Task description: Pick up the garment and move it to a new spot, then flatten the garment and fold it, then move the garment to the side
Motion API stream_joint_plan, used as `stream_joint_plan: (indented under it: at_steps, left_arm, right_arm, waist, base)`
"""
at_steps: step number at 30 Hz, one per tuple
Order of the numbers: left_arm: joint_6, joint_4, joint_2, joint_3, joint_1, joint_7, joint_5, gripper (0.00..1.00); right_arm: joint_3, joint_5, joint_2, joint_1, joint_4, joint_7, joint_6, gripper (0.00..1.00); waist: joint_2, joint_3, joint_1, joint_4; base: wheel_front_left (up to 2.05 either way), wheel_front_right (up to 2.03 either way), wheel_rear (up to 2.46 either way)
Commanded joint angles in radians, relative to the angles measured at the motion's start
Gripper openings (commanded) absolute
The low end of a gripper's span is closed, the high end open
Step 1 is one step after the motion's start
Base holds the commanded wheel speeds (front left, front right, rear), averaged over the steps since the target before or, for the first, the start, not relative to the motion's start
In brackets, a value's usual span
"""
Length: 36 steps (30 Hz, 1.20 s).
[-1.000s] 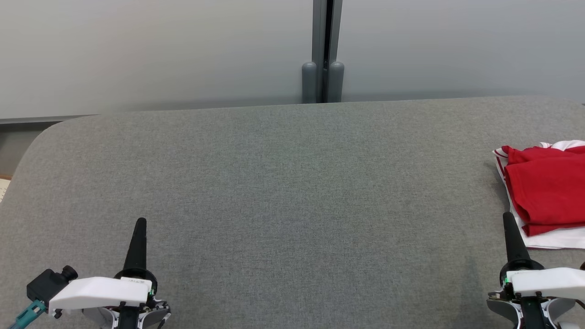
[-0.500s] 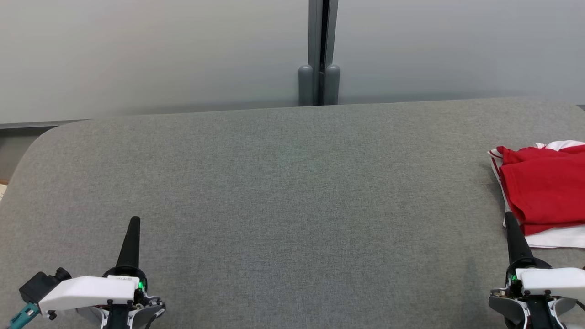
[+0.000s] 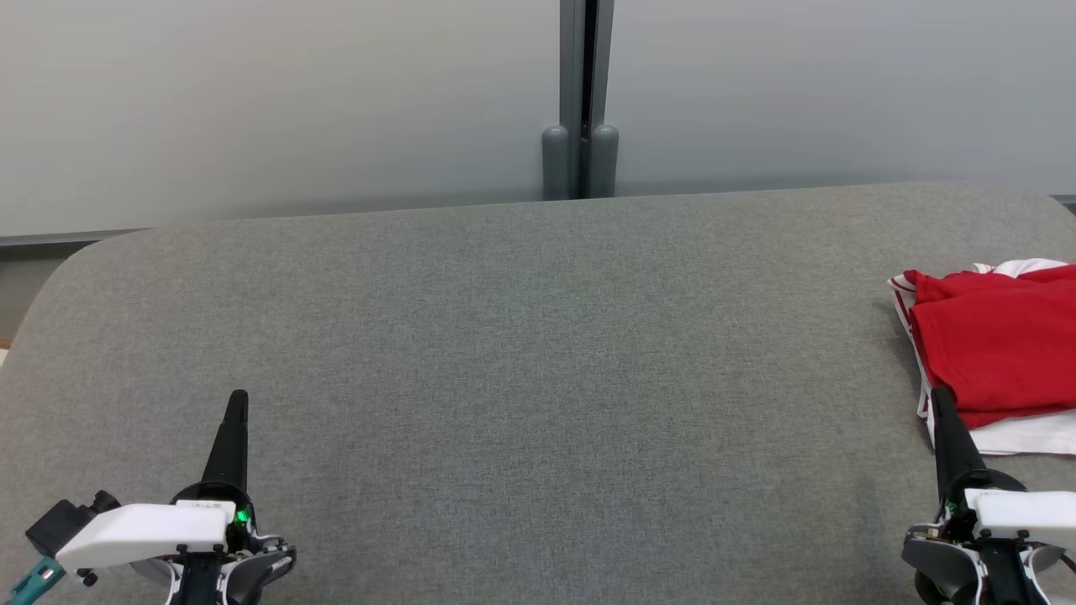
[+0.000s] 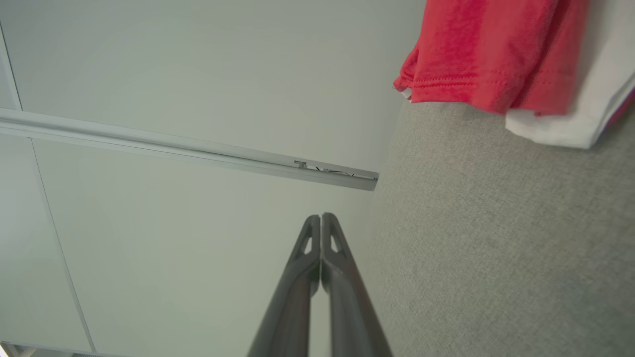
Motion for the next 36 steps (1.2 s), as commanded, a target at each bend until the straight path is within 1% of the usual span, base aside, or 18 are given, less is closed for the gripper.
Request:
stream_joint_plan:
  at_steps: [1, 27, 36]
  left_arm:
    - [-0.007, -0.002, 0.004, 0.010, -0.016, 0.007, -0.019, 0.00]
    - [-0.021, 0.006, 0.000, 0.052, -0.028, 0.060, -0.173, 0.00]
    - [-0.020, 0.006, -0.003, 0.055, -0.028, 0.062, -0.169, 0.00]
  right_arm:
    - [-0.004, 0.022, -0.002, -0.016, -0.007, 0.010, 0.000, 0.00]
    - [-0.031, 0.198, 0.008, -0.018, -0.008, 0.061, 0.000, 0.00]
    - [-0.032, 0.193, 0.009, -0.018, -0.007, 0.060, 0.000, 0.00]
  waist:
    - [-0.0001, -0.001, -0.0001, -0.001]
    - [-0.0001, -0.018, -0.0001, -0.019]
    - [-0.0001, -0.018, -0.0001, -0.019]
  base:
    - [0.00, 0.00, 0.00]
    - [0.00, 0.00, 0.00]
    - [0.00, 0.00, 0.00]
